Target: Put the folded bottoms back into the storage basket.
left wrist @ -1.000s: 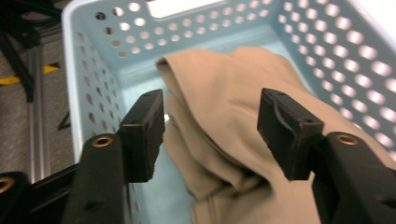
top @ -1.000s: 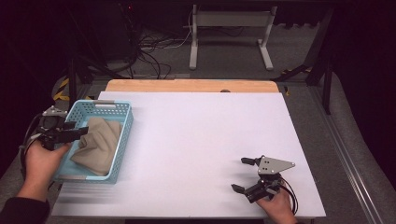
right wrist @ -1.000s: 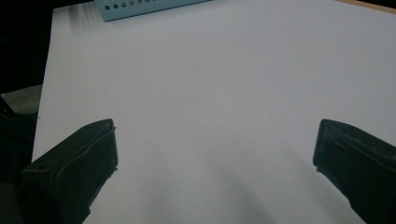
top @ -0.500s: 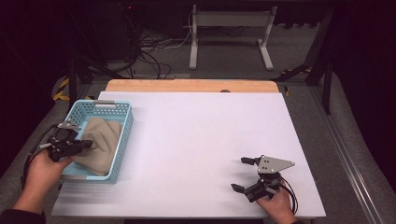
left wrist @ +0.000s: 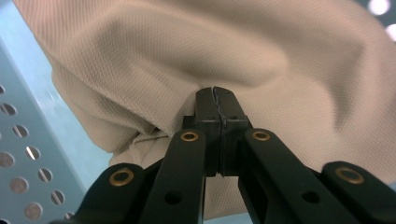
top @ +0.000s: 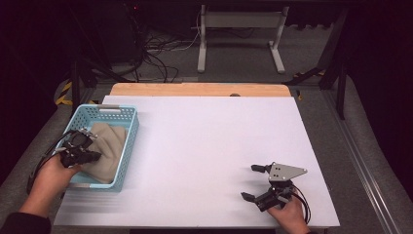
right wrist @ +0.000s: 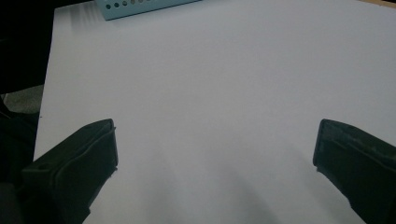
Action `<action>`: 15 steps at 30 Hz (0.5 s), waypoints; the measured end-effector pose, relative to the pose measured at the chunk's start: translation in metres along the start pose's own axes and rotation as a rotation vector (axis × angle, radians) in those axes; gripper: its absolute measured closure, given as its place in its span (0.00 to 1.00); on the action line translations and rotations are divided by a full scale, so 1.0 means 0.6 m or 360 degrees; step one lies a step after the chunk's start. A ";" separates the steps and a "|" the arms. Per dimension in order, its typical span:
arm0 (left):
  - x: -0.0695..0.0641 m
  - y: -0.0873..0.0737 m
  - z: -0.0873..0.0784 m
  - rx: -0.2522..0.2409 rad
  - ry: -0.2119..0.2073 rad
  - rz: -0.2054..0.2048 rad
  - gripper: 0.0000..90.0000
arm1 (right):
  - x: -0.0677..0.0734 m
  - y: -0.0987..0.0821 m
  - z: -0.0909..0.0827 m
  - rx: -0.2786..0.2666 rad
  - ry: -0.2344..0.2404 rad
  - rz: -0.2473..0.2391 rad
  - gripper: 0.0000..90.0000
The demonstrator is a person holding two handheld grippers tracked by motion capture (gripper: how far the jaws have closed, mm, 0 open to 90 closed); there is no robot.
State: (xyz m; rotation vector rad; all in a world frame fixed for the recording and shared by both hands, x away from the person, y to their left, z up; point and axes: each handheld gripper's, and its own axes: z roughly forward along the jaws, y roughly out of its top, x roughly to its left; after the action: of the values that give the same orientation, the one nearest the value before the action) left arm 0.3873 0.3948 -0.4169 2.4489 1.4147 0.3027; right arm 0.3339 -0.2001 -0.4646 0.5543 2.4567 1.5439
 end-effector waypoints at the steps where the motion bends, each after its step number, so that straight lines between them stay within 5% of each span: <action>1: 0.002 0.001 0.003 0.0041 -0.0013 -0.0032 0.99 | 0.000 0.000 0.000 0.0001 0.0000 0.0000 0.00; 11: 0.014 -0.012 0.007 0.0150 -0.0041 -0.0149 0.99 | 0.000 -0.001 0.001 0.0010 0.0007 0.0004 0.00; 15: 0.008 -0.017 0.003 0.0210 0.0002 -0.0148 0.99 | 0.000 -0.001 0.001 0.0012 0.0007 0.0004 0.00</action>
State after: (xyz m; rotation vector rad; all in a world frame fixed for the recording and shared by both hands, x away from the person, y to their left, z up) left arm 0.3821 0.4036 -0.4221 2.4756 1.5907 0.1958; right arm 0.3339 -0.1998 -0.4652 0.5561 2.4667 1.5393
